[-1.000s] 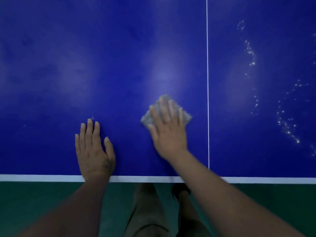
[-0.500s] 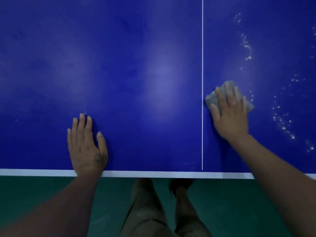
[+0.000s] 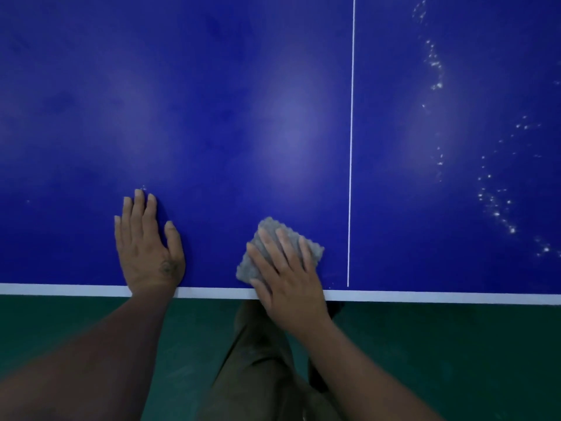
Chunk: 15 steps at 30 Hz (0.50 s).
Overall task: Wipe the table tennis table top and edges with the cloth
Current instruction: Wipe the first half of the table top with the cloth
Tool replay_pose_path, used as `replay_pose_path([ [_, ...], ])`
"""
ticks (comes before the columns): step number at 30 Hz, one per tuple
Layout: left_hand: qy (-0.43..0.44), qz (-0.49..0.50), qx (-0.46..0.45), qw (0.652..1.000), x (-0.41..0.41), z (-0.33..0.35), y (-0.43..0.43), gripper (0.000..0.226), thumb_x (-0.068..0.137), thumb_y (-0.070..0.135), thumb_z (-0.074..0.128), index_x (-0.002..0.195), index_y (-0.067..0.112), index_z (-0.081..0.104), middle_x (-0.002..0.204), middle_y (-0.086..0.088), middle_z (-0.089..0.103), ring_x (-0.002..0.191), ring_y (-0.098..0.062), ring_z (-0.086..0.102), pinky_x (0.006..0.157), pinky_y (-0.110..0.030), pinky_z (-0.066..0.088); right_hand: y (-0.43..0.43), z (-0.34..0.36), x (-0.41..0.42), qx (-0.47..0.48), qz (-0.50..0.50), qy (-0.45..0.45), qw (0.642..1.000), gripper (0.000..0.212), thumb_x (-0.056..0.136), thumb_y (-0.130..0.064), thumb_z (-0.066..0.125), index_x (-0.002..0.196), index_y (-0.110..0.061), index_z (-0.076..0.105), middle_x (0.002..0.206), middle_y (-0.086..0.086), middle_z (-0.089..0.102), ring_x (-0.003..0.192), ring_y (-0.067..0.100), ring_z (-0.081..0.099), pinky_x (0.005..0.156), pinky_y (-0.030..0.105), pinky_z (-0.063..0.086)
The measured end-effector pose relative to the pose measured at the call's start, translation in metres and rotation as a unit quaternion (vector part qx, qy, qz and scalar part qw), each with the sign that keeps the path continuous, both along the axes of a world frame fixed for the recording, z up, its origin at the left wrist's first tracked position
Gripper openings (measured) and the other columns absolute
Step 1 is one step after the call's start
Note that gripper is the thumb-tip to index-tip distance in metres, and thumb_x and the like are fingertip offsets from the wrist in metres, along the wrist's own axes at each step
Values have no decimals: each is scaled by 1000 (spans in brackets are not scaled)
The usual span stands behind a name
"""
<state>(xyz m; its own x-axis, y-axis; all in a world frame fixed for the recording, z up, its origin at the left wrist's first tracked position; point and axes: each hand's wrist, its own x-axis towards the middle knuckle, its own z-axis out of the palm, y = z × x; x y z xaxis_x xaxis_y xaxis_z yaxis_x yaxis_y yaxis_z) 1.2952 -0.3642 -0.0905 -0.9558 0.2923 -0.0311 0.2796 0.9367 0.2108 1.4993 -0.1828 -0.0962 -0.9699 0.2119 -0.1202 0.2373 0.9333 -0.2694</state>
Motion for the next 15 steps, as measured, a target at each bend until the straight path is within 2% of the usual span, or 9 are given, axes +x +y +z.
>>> replay_pose_path([
  [4,-5,-1,-2,1000,1,0,0,62,111,35,33,169,13,29,179,-2,21,168,-18,8,137,-46,8,81,-1,43,21,-24,-21,999,67,108,-47,46,169,-28,27,179,2,13,166,30,11,131,61,13],
  [10,1,-7,10,1000,1,-4,-3,62,111,35,32,169,13,28,180,-3,20,168,-19,8,137,-44,5,239,10,42,39,-165,-77,982,66,112,-51,24,172,-27,13,180,1,0,167,27,1,132,60,8],
  [13,0,-8,-2,1000,2,-3,-1,63,110,34,31,169,11,27,180,-6,19,168,-23,9,137,-43,2,271,17,21,32,-219,-98,970,67,111,-51,19,172,-24,9,180,5,-2,166,31,-1,133,59,6],
  [15,-5,-3,-5,1000,4,-1,3,64,110,33,30,169,9,27,180,-7,18,168,-24,9,136,-44,1,260,20,14,30,-235,-97,967,66,113,-49,22,172,-22,8,180,8,-2,166,33,-2,133,59,5],
])
